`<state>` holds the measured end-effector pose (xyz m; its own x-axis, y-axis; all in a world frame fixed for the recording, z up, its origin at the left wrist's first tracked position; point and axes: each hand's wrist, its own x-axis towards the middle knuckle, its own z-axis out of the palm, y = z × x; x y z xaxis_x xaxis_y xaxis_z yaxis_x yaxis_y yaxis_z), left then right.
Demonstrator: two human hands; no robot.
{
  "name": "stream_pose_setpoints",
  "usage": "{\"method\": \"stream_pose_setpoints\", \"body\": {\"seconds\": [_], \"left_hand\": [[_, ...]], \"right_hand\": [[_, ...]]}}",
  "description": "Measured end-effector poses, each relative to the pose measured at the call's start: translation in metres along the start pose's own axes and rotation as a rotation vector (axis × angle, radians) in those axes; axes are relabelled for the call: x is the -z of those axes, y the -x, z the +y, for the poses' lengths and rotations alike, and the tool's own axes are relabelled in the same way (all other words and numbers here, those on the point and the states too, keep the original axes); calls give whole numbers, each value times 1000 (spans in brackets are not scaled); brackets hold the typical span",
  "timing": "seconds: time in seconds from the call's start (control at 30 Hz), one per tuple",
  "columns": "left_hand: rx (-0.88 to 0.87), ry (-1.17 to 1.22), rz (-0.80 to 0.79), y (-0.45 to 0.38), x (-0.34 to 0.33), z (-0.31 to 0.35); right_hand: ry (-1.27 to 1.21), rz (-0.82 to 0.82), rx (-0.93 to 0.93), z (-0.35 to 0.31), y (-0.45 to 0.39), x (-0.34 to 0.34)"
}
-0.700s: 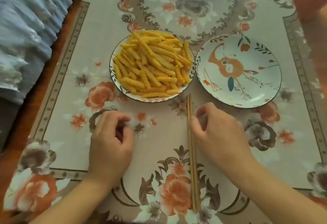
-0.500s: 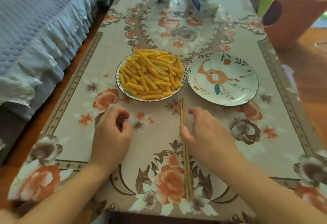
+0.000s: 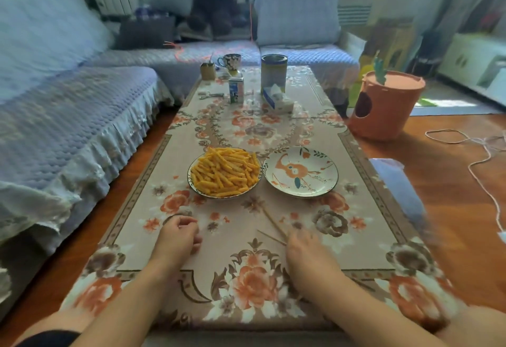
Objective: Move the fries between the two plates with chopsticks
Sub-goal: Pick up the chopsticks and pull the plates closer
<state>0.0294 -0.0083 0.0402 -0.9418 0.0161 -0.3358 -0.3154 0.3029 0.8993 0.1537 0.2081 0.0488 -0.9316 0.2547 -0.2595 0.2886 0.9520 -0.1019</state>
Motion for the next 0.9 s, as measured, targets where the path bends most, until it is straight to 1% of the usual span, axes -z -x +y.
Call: {"method": "stream_pose_setpoints", "body": {"seconds": [0.1, 0.13, 0.17, 0.2, 0.27, 0.3, 0.33, 0.4, 0.43, 0.53, 0.57, 0.63, 0.73, 0.83, 0.9], "left_hand": [[142, 208, -111, 11, -1, 7], [188, 263, -147, 11, -2, 9], [229, 310, -172, 7, -5, 13], [261, 352, -188, 0, -8, 16], [291, 436, -190, -16, -18, 26], [284, 468, -181, -27, -23, 31], [264, 494, -175, -36, -28, 36], [226, 511, -161, -53, -35, 45], [218, 495, -155, -60, -35, 48], [205, 411, -156, -74, -30, 49], [202, 391, -159, -79, -27, 47], [206, 372, -153, -88, -24, 48], [200, 350, -159, -99, -26, 56], [211, 316, -242, -105, -43, 69], [211, 256, -316, -104, -56, 76]], "right_hand": [[-125, 75, -8, 10, 4, 3], [-196, 117, -34, 14, -1, 5], [-314, 197, -87, 22, -11, 8], [-472, 256, -200, 29, -26, 13], [-945, 337, -524, 50, -65, 24], [-1155, 342, -651, 60, -85, 25], [-1262, 317, -742, 67, -99, 28], [-1283, 252, -819, 78, -123, 28], [-1265, 209, -816, 82, -131, 30], [-1056, 162, -789, 85, -142, 42], [-988, 142, -751, 89, -146, 43], [-910, 64, -734, 101, -141, 41], [-1010, -29, -774, 116, -101, 35], [-1036, -112, -734, 114, -54, 33], [-989, -141, -697, 105, -37, 29]]}}
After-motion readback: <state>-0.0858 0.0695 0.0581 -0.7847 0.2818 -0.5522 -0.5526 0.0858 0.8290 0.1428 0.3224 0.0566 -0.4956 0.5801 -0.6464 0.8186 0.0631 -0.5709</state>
